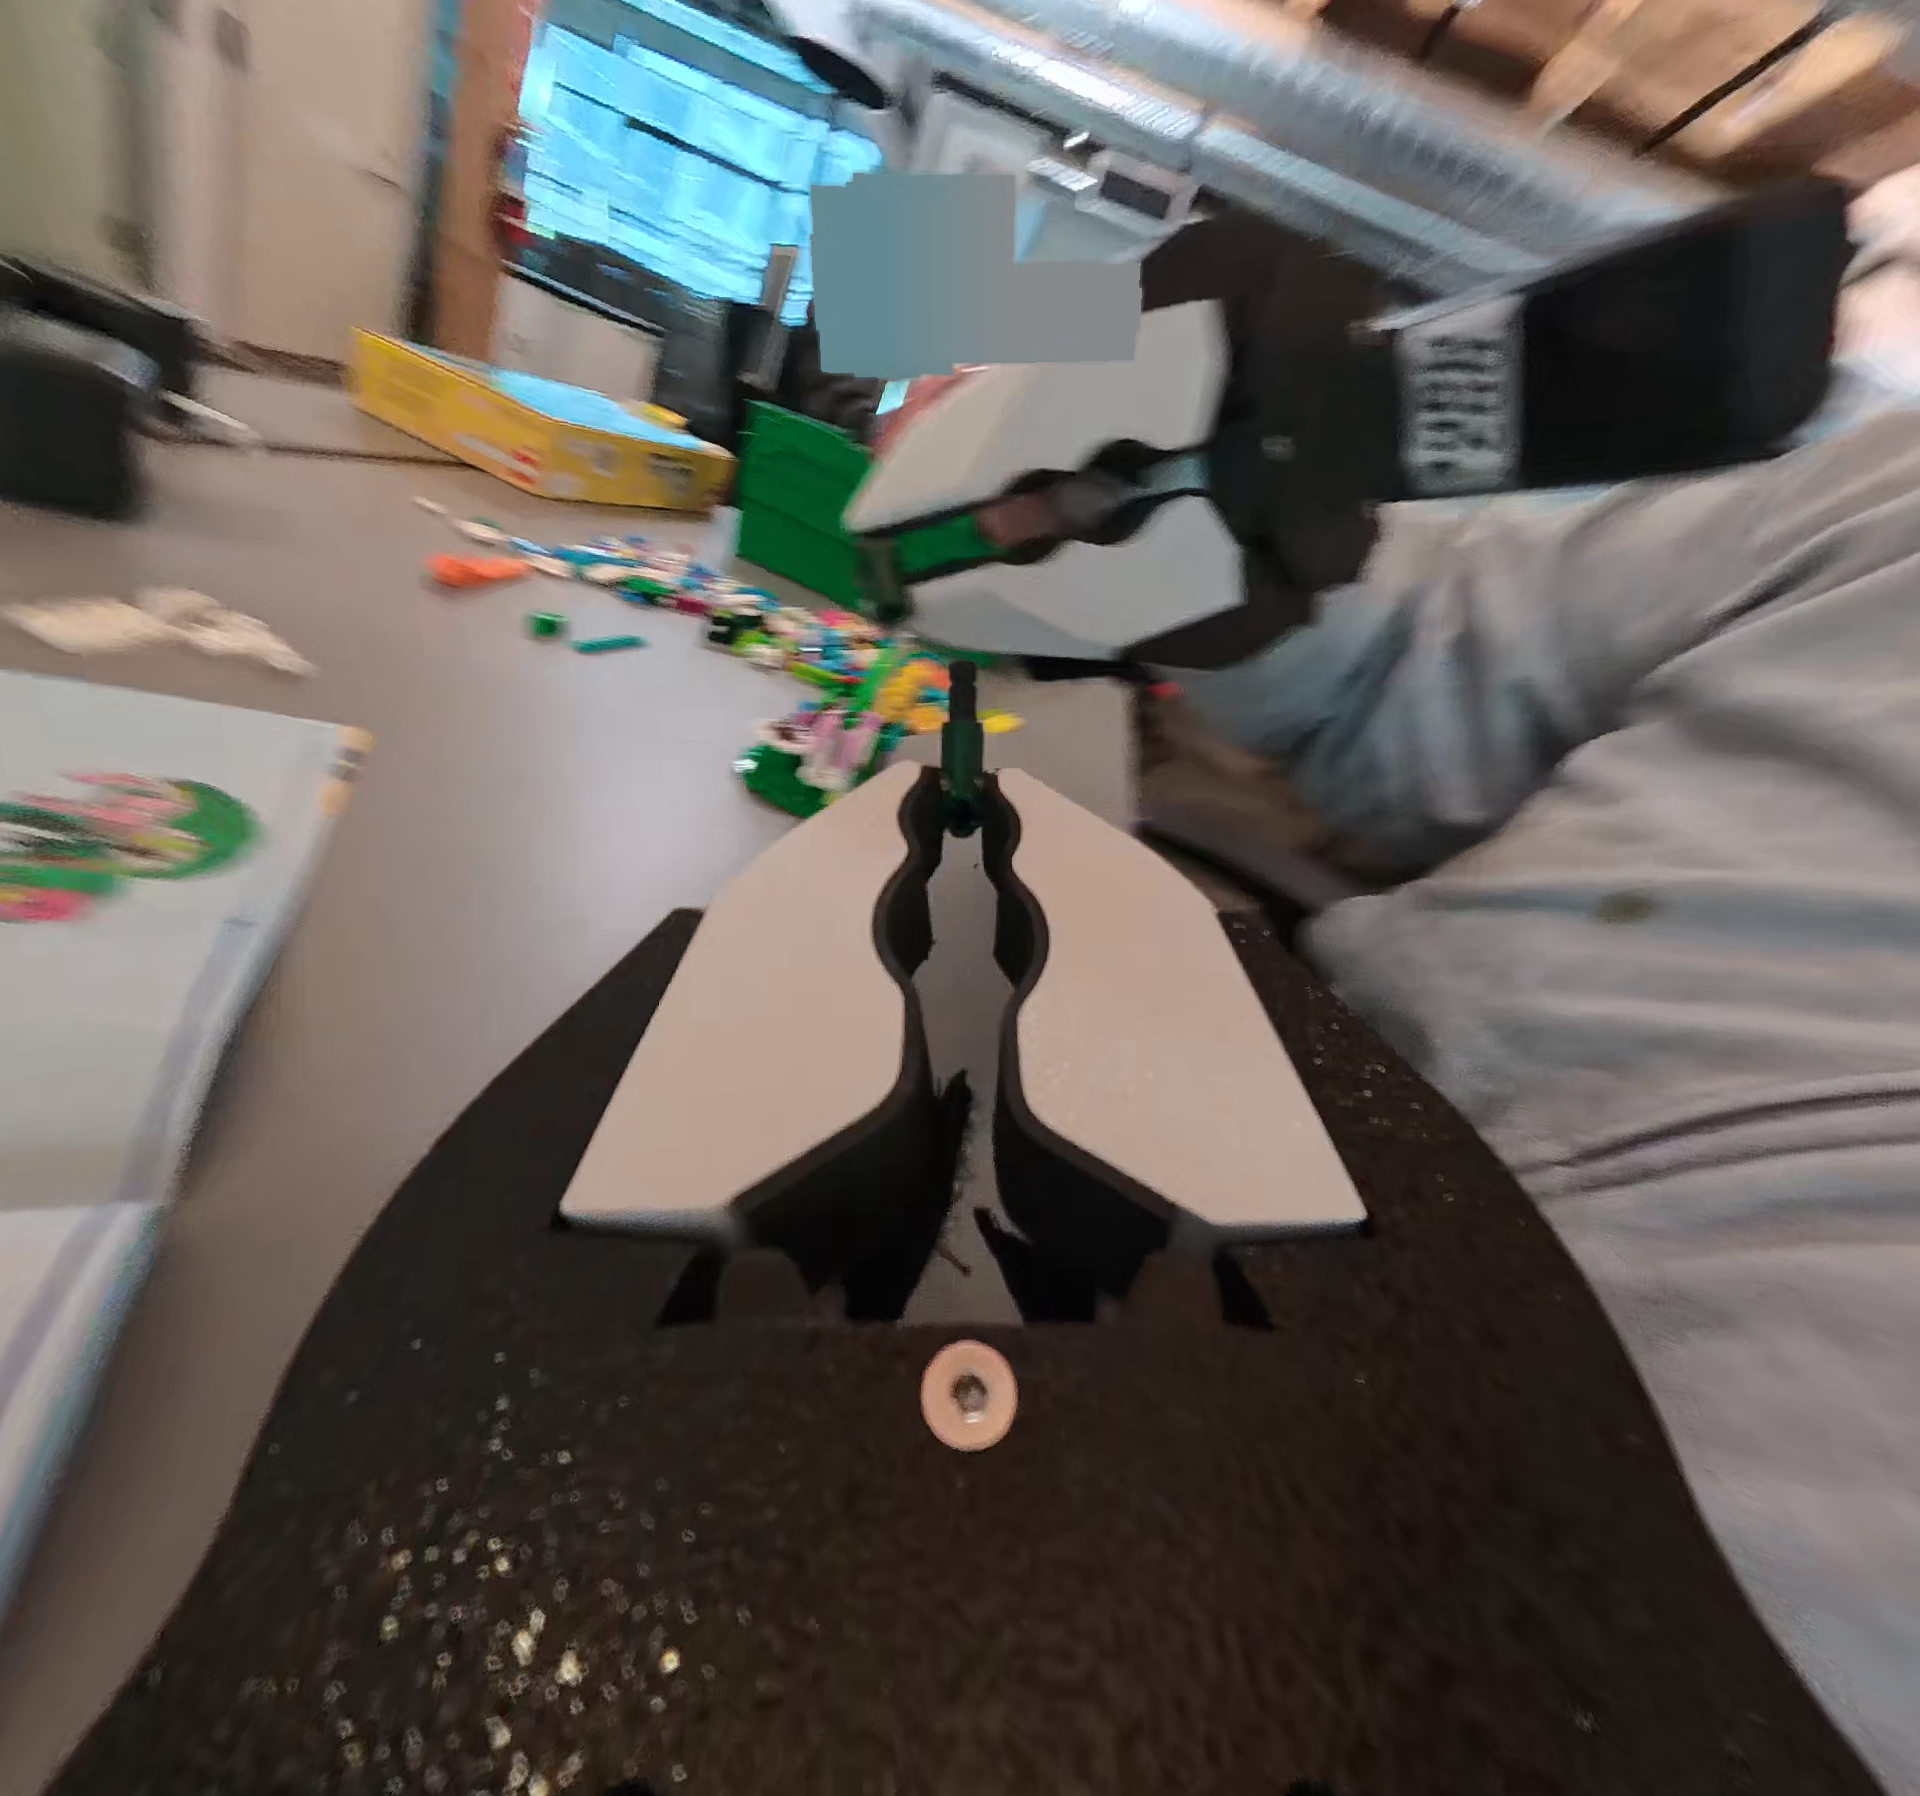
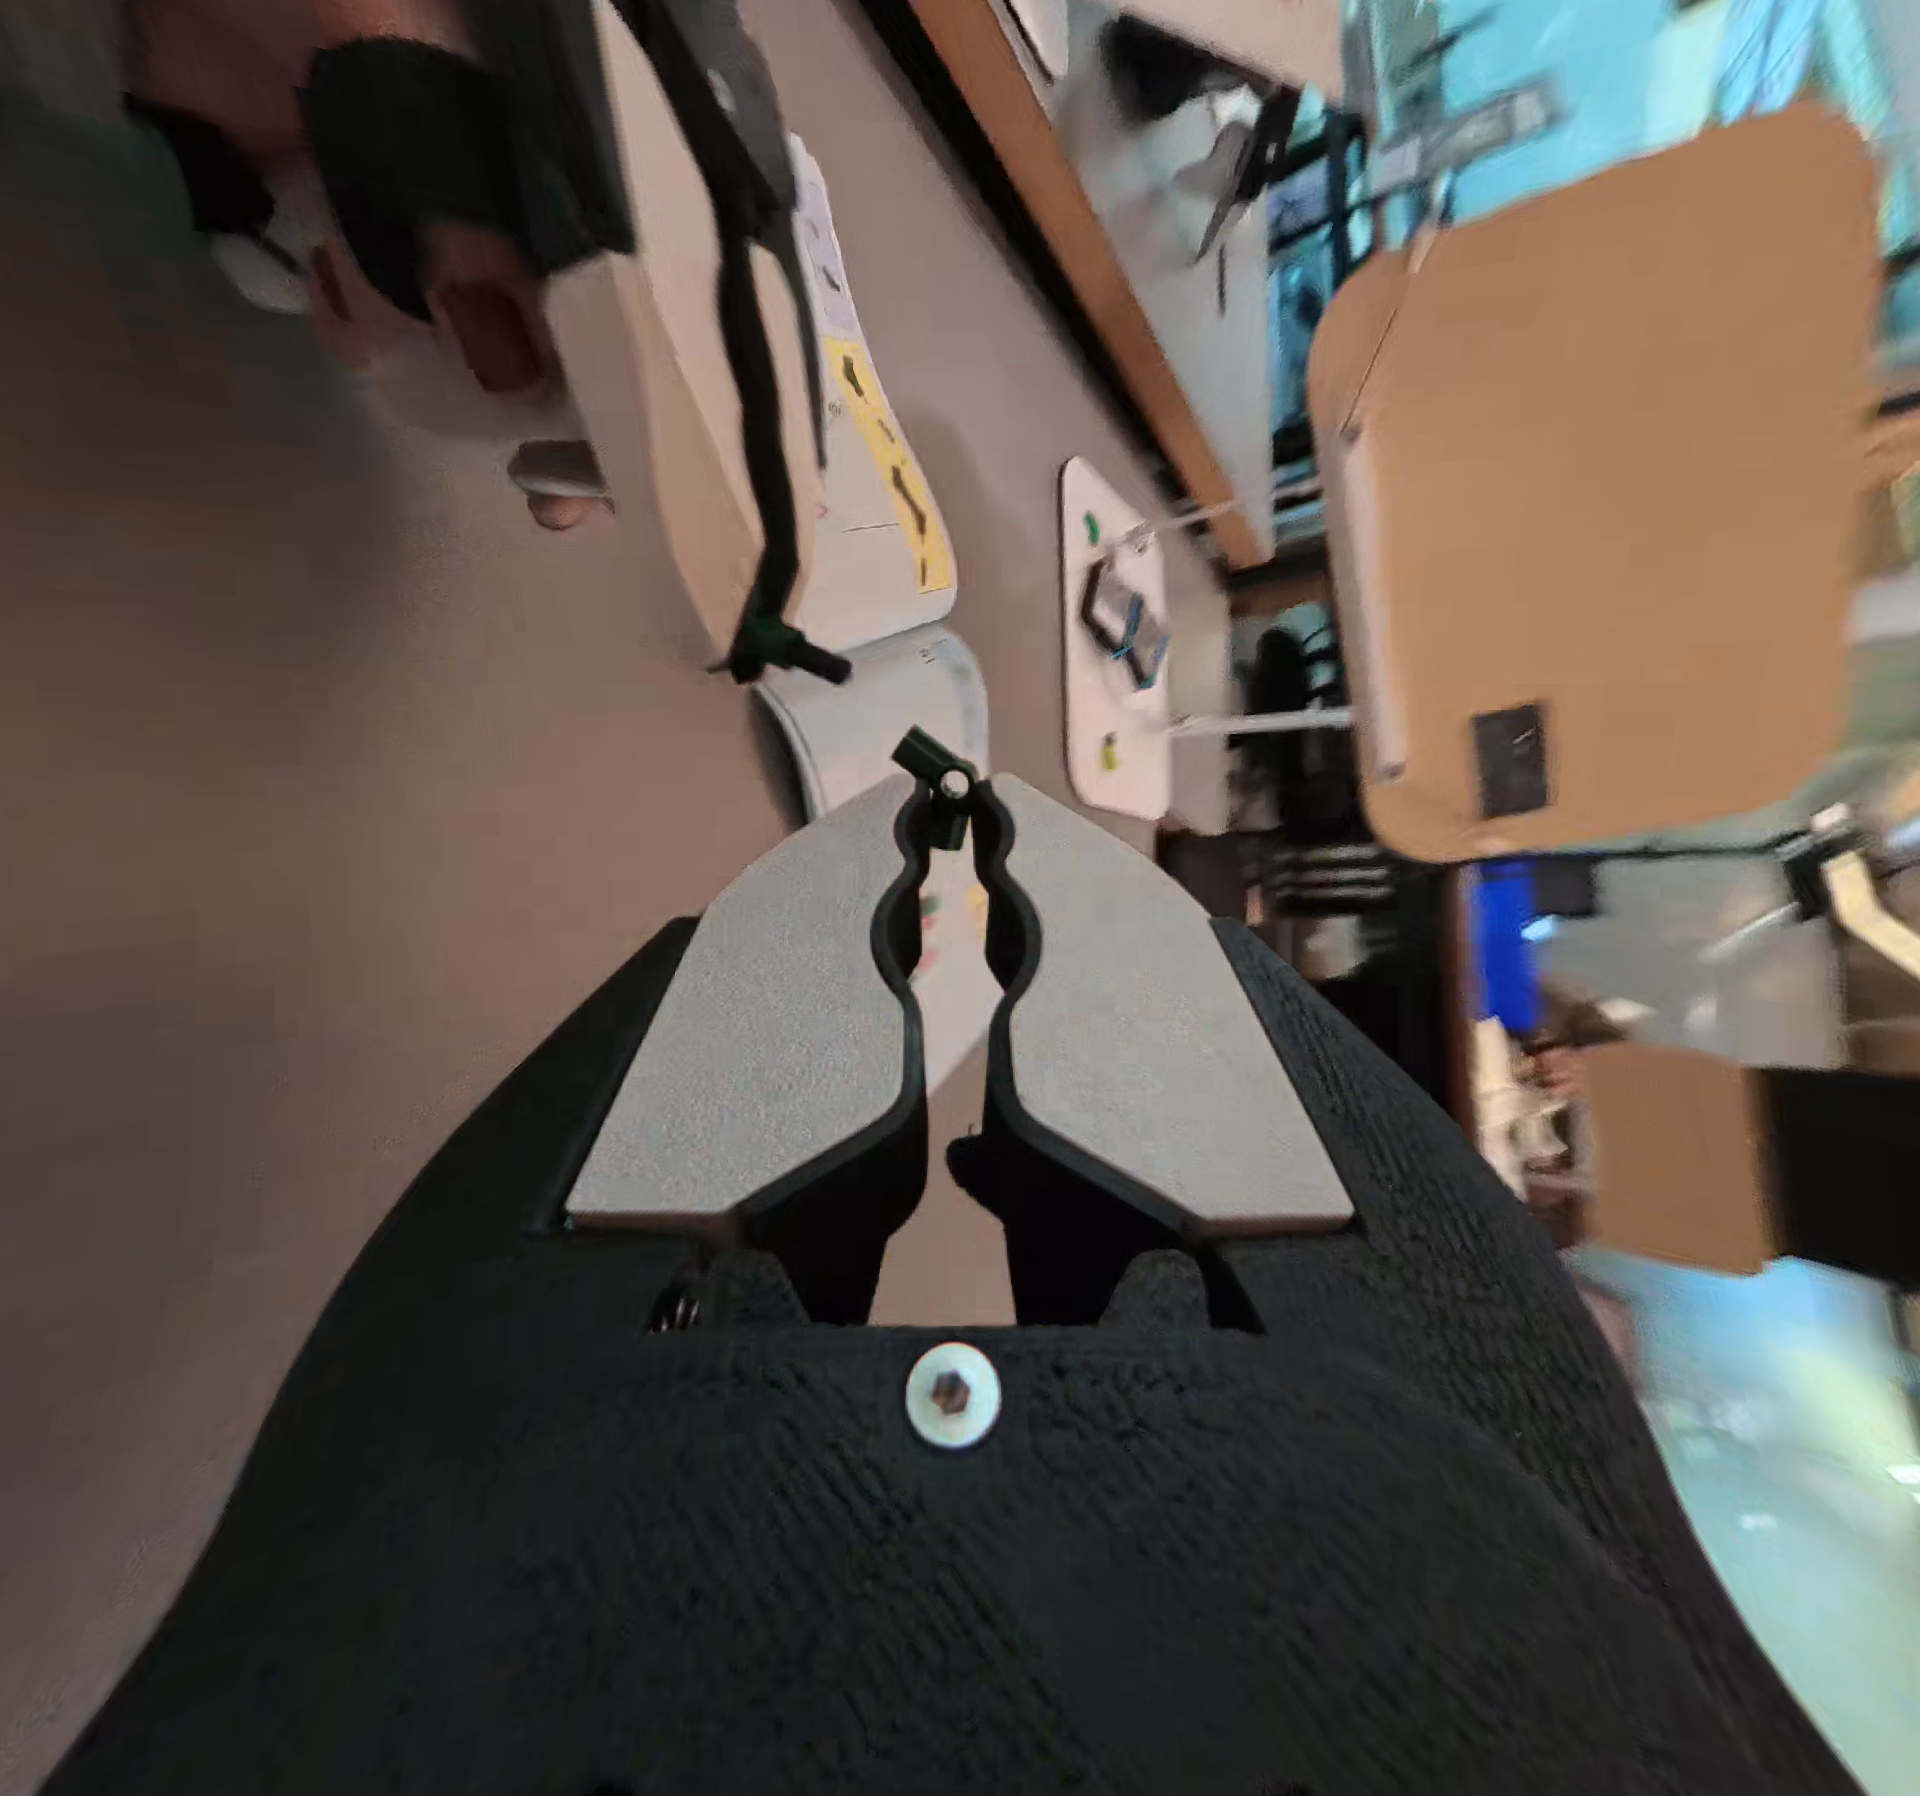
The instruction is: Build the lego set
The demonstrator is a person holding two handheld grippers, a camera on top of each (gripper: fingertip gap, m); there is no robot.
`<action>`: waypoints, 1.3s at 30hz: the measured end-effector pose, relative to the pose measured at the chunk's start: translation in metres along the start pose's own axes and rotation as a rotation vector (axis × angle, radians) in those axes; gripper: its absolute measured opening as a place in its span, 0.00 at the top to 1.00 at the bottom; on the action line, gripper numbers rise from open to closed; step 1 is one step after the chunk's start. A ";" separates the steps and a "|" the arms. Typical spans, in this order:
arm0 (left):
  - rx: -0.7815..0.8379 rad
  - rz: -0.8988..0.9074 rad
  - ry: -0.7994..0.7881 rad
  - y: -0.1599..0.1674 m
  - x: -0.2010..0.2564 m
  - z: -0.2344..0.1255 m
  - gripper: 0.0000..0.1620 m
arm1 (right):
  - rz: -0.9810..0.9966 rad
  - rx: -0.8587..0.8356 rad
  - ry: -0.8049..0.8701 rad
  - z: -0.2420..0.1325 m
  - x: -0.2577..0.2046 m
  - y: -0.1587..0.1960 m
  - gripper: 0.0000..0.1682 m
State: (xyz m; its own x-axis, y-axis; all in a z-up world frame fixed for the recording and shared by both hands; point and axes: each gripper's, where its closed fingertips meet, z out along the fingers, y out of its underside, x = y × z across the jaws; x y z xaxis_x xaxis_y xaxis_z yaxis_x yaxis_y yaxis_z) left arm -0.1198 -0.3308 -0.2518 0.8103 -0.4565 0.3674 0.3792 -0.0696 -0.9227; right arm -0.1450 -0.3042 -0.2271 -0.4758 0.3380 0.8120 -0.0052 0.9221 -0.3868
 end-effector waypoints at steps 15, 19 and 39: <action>-0.001 0.195 -0.171 -0.003 -0.011 0.004 0.96 | -0.251 -0.016 0.162 -0.003 -0.002 -0.010 0.96; -0.014 0.222 -0.185 -0.002 -0.012 0.004 0.96 | -0.284 -0.019 0.173 -0.002 -0.004 -0.010 0.96; 0.006 0.334 -0.277 -0.006 -0.016 0.009 0.96 | -0.375 -0.021 0.277 -0.004 -0.005 -0.008 0.97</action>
State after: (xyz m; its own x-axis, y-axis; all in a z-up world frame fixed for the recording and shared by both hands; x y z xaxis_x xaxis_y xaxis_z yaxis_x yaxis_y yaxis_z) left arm -0.1305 -0.3149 -0.2511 0.9779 -0.1979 0.0673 0.0780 0.0471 -0.9958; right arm -0.1390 -0.3125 -0.2261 -0.1921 0.0157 0.9813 -0.1128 0.9929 -0.0379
